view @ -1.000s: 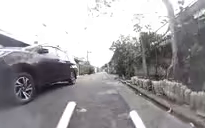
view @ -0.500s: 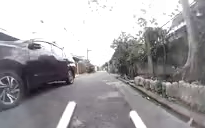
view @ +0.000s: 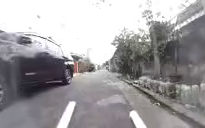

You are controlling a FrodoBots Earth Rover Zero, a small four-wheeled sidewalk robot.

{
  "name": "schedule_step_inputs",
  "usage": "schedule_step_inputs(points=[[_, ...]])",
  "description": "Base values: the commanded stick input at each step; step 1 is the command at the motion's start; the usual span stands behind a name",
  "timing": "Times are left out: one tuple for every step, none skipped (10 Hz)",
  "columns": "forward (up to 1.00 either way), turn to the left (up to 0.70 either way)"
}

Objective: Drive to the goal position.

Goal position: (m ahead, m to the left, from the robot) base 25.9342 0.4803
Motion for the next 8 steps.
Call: schedule_step_inputs(points=[[0.85,0.00],[0.85,0.00],[0.85,0.00],[0.85,0.00],[0.85,0.00],[0.85,0.00],[0.85,0.00],[0.85,0.00]])
